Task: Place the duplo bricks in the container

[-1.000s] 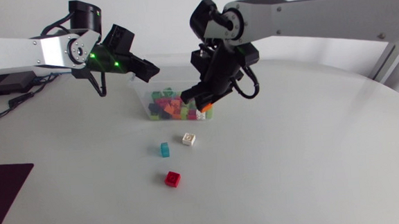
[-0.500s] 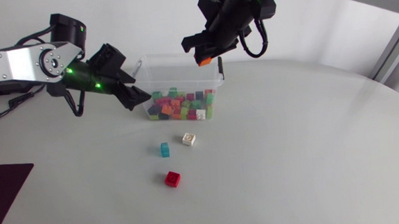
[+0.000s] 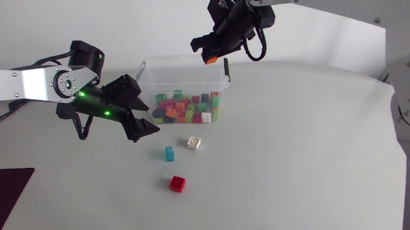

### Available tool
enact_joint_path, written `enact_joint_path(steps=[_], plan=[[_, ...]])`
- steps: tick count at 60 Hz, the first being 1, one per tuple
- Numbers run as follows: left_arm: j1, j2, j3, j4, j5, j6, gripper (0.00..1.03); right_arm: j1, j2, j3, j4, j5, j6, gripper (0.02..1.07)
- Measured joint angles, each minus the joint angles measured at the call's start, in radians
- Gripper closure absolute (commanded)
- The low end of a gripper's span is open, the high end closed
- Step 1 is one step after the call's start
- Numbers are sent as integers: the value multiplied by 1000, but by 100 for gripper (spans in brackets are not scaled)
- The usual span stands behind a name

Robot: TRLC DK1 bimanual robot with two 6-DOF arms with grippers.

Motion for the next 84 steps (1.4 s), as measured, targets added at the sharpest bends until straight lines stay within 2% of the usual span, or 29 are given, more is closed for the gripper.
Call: enact_joint_path(steps=[28, 32, 38, 42, 57, 84], plan=[[-40, 53, -64, -6, -13, 62, 4, 20, 24, -35, 215, -2, -26, 72], [-46, 72, -69, -7, -17, 71, 4, 23, 27, -43, 232, -1, -30, 59], [-50, 97, -77, -6, -19, 83, 4, 26, 40, -43, 244, 10, -45, 22], [-53, 106, -82, -6, -19, 93, 4, 27, 48, -43, 245, 18, -51, 6], [-79, 148, -82, 21, -23, 136, 4, 32, 5, -109, 245, 21, -75, 6], [-83, 249, -69, 76, -26, 209, 5, 116, -386, -594, 308, -42, -173, 6]])
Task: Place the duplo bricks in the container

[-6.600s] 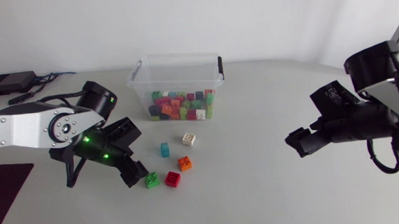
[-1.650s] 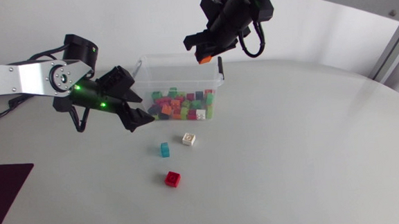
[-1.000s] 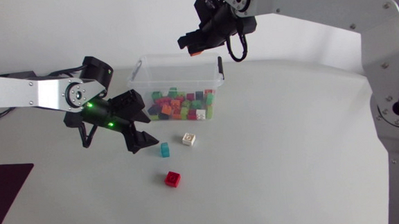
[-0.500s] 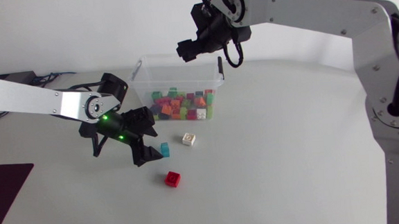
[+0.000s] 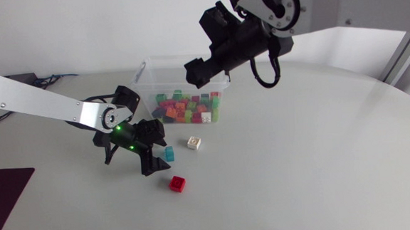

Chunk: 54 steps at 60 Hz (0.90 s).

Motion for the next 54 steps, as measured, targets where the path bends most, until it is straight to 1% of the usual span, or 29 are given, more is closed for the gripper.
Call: enact_joint_path(steps=[11, 17, 19, 25, 26, 29, 33, 35, 38, 39, 54], plan=[[0, 14, 16, 14, 3, 16, 8, 16, -40, -165, 6, -39, -66, 6], [0, 27, 25, 16, 8, 16, 13, 15, -40, -232, 13, -51, -91, 6], [0, 31, 28, 16, 10, 16, 14, 14, -40, -248, 22, -53, -101, 6], [-2, 35, 35, 16, 11, 16, 22, 14, -29, -276, 59, -55, -126, 7], [-2, 35, 35, 16, 11, 16, 26, 14, -24, -280, 65, -55, -131, 7], [-3, 35, 35, 16, 11, 16, 32, 14, -4, -288, 80, -55, -143, 7], [-7, 35, 35, 16, 11, 16, 47, 14, 29, -289, 92, -55, -164, 7], [-8, 35, 35, 16, 11, 16, 52, 13, 49, -289, 97, -55, -171, 7], [-10, 35, 35, 16, 11, 16, 69, 11, 74, -289, 99, -55, -185, 7], [-11, 35, 35, 16, 11, 15, 70, 10, 84, -289, 100, -54, -187, 7], [-20, 35, 46, -1, 30, 15, 73, 10, 190, -278, 112, -54, -236, 7]])
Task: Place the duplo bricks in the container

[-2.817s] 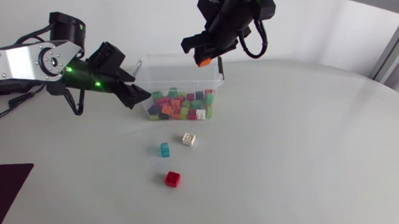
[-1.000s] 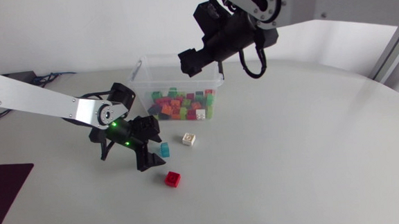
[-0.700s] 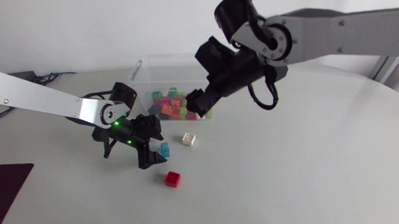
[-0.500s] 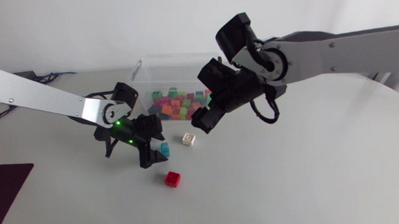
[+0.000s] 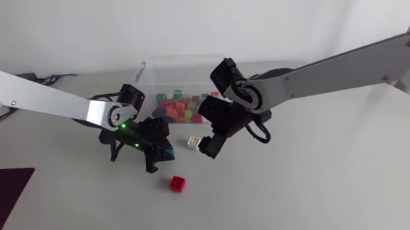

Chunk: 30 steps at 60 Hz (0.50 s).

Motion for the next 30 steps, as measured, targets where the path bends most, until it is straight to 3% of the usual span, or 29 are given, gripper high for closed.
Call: enact_joint_path(steps=[13, 30], plan=[[6, -24, 8, -76, 9, -1, 73, 10, 85, 53, 0, 1, -26, 7], [74, -188, 30, -117, 109, -67, 73, 21, 179, 179, -27, 5, -58, 7]])
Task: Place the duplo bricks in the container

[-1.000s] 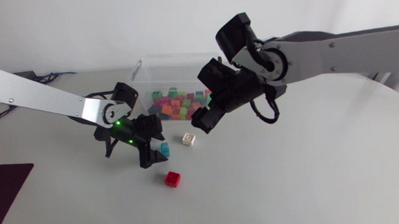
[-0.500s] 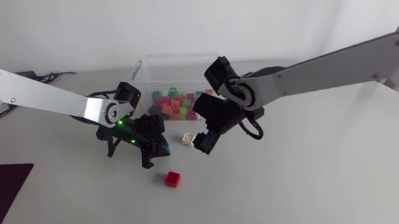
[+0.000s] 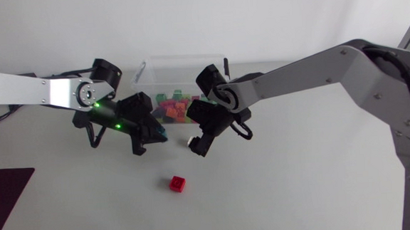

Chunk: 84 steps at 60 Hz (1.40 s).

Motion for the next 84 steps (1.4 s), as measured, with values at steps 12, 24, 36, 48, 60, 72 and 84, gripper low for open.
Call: enact_joint_path(steps=[12, 24, 36, 48, 60, 72, 84], plan=[[39, -61, 41, -2, 40, -67, 73, 2, 64, 79, -42, 4, -27, 10], [64, -63, 100, 8, 62, -138, 73, 6, 103, 152, -86, 14, -47, 17], [70, -63, 160, 62, 63, -227, 73, 6, 144, 236, -169, 19, -50, 32], [74, -56, 203, 127, 67, -309, 73, 13, 182, 305, -246, 38, -55, 45], [77, -31, 239, 138, 67, -346, 73, 31, 198, 320, -280, 56, -58, 66], [77, 10, 294, 141, 67, -373, 72, 33, 204, 318, -280, 60, -58, 78], [75, 73, 359, 180, 54, -438, 72, 33, 127, 203, -245, 60, -57, 78]])
